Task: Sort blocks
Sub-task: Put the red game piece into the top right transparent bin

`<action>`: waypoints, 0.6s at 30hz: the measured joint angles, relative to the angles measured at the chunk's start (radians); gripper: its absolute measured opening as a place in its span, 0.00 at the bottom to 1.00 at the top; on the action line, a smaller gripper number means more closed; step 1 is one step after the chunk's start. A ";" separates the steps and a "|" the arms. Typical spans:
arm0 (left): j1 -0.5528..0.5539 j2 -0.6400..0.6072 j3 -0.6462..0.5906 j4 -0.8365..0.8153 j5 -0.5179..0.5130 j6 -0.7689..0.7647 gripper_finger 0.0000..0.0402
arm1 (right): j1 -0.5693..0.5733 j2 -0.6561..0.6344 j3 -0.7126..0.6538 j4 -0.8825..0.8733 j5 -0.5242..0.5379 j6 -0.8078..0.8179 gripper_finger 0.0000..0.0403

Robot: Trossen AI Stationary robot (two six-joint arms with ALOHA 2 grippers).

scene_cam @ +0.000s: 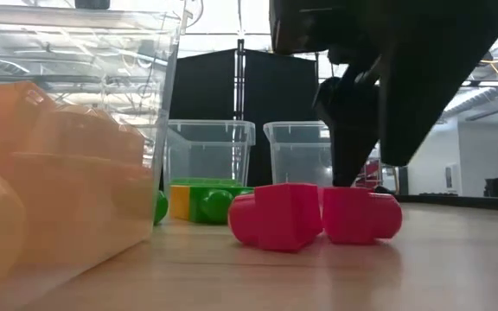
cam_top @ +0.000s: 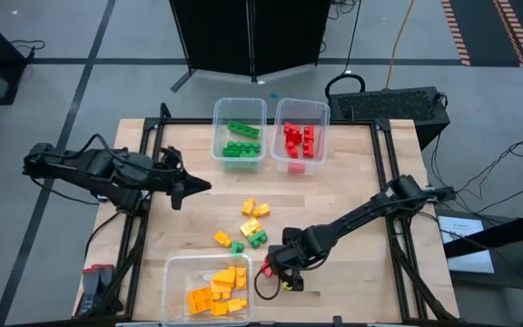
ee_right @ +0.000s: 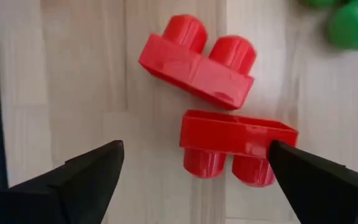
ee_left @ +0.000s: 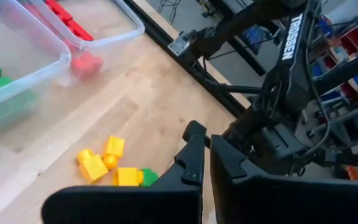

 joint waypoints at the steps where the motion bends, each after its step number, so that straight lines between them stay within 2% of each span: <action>1: -0.003 0.002 0.000 -0.001 0.000 0.000 0.00 | -0.001 0.006 0.002 0.000 0.013 0.003 0.99; 12: -0.024 0.014 0.000 -0.011 -0.010 0.006 0.00 | -0.028 0.028 0.000 -0.001 0.207 0.063 0.98; 18: -0.024 0.014 0.000 -0.013 -0.013 0.010 0.00 | -0.053 0.028 0.000 -0.177 0.265 0.238 0.98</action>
